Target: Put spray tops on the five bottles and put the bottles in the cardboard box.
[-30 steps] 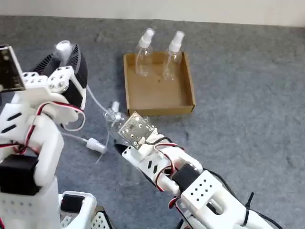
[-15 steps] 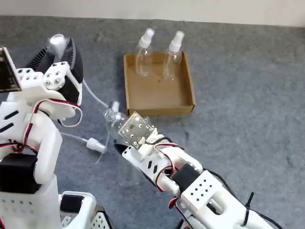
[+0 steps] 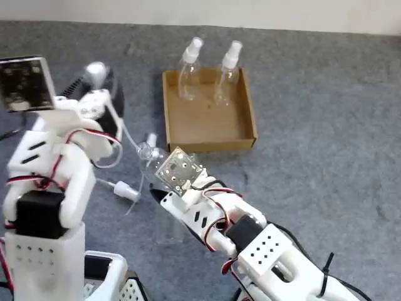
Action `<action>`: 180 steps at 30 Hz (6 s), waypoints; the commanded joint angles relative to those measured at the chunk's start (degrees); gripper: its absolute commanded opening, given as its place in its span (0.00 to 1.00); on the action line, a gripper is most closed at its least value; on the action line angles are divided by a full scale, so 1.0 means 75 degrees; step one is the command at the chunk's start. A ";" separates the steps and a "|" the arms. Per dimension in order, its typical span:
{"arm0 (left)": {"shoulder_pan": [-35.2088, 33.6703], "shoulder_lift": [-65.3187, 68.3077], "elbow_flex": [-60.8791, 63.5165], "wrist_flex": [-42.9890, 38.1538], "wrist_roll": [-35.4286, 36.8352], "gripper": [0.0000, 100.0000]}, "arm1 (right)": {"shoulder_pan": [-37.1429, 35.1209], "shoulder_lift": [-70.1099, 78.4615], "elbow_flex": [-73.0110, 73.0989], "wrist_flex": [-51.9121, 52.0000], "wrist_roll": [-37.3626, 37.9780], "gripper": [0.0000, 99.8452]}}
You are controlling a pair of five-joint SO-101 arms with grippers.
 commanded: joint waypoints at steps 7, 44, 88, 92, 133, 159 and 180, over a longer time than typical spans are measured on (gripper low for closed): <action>0.1037 -0.0088 0.0721 0.0961 0.0047 0.00 | 0.0123 -0.0217 -0.0111 -0.0158 -0.0152 0.00; 0.1623 -0.0100 0.2643 0.1325 0.0117 0.01 | 0.0568 -0.0229 -0.1260 -0.0182 -0.1477 0.00; 0.0158 -0.0076 0.2866 0.0985 0.0070 0.22 | 0.8387 -0.0850 -0.0510 0.2092 0.1465 0.00; -0.0018 -0.0076 0.3089 0.0844 0.0082 0.22 | 0.9137 0.1002 -0.0533 0.2057 0.2274 0.00; -0.0018 -0.0029 0.3804 0.0504 -0.0445 0.22 | 0.8832 0.7742 -0.6347 0.5456 0.1899 0.19; 0.0018 -0.0018 0.3804 0.0481 -0.0457 0.22 | 0.8844 0.2198 -0.4132 0.5128 0.2403 0.00; 0.2174 0.1823 0.1307 0.0598 -0.2708 0.22 | 1.1095 0.1026 -0.3722 0.4847 0.2508 0.00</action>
